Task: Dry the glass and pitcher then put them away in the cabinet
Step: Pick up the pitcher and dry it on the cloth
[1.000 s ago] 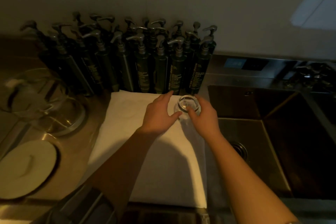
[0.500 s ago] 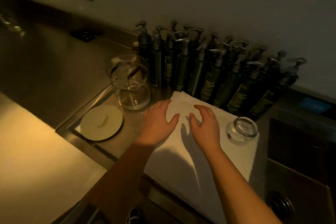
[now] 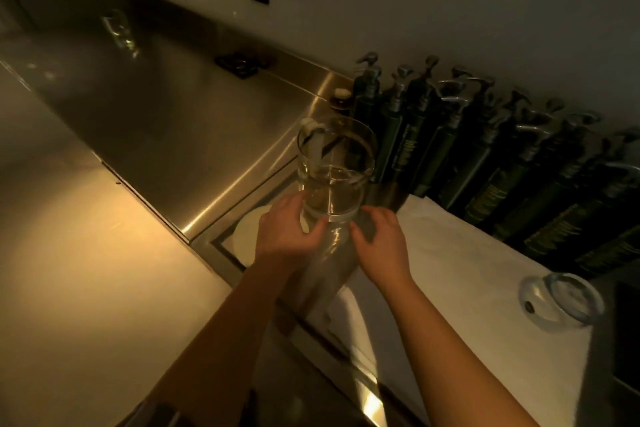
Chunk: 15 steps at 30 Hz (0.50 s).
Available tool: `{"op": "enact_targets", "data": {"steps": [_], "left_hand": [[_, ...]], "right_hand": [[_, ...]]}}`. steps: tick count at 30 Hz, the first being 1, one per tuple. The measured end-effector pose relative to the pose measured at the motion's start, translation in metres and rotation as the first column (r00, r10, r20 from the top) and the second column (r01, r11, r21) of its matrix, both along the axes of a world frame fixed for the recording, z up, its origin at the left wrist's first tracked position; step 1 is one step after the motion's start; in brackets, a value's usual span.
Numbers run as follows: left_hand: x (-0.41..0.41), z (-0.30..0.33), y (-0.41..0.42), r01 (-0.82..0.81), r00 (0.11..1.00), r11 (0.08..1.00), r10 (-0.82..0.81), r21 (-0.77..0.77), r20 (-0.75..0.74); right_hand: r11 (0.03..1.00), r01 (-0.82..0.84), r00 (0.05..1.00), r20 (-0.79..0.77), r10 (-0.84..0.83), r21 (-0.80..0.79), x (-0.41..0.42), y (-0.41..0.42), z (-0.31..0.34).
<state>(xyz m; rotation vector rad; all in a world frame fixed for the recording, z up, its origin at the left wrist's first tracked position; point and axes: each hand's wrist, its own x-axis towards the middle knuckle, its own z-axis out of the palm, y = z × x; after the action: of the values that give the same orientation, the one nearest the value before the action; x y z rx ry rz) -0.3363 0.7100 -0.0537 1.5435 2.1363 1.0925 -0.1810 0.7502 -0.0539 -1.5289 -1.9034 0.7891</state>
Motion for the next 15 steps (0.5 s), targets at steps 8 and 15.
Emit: {"op": "enact_targets", "data": {"steps": [8, 15], "left_hand": [[-0.084, -0.014, 0.038, 0.202, 0.977, 0.979, -0.203, 0.018, 0.060], [-0.131, -0.004, 0.085, 0.405, 0.908, 0.914, -0.400, -0.017, 0.126]], "right_hand": [[0.964, 0.261, 0.965, 0.042, -0.259, -0.044, -0.073, 0.009, -0.012], [0.894, 0.446, 0.886, -0.127, -0.447, -0.039, -0.116, 0.018, -0.009]]}}
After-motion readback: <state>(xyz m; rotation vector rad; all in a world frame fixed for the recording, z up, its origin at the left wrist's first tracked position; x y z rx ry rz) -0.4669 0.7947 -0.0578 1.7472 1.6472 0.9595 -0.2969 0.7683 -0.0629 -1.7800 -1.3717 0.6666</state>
